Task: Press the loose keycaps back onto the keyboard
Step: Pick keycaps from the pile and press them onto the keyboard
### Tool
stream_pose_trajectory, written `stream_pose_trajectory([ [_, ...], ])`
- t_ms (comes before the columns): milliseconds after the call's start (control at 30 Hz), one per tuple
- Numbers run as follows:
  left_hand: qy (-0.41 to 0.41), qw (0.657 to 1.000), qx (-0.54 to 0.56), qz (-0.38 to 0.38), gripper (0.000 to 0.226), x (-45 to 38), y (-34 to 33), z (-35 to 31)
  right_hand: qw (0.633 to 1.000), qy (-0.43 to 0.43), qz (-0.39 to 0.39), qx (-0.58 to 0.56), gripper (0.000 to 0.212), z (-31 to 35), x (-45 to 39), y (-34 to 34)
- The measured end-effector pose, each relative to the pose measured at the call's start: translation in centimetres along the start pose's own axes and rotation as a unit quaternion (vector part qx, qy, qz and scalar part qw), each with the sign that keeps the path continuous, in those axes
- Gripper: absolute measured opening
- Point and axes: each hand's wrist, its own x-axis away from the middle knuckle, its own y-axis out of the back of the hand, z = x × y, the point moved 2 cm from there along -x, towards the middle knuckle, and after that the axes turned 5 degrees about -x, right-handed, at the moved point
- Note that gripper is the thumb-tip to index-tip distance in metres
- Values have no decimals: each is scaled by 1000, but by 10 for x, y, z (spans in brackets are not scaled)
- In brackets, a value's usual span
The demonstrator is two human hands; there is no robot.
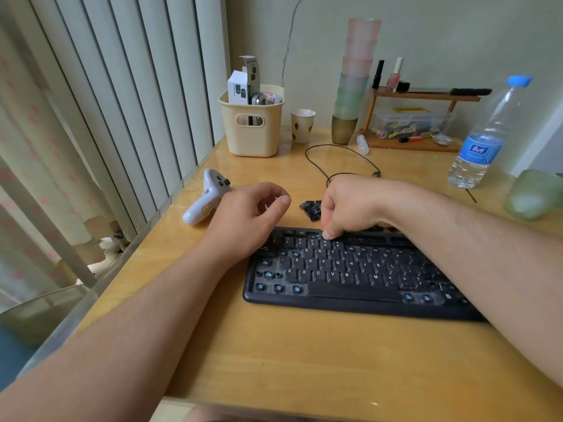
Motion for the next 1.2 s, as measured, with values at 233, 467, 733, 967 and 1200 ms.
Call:
stream_pose_trajectory([
  [233, -5, 1000, -3, 0, 18, 0, 0, 0, 998, -38, 47, 17, 6, 13, -9, -2],
  [467, 10, 1000, 1, 2, 18, 0, 0, 3, 999, -24, 26, -7, 1, 5, -8, 1],
  [733, 11, 1000, 5, 18, 16, -3, -5, 3, 992, 1, -34, -120, 21, -25, -3, 5],
  [967, 16, 999, -3, 37, 9, -4, -5, 3, 995, 13, -38, -91, 22, -25, -2, -1],
  [1200, 32, 998, -3, 54, 10, -6, -7, 4, 987, 106, -121, -18, 7, -19, -12, 9],
])
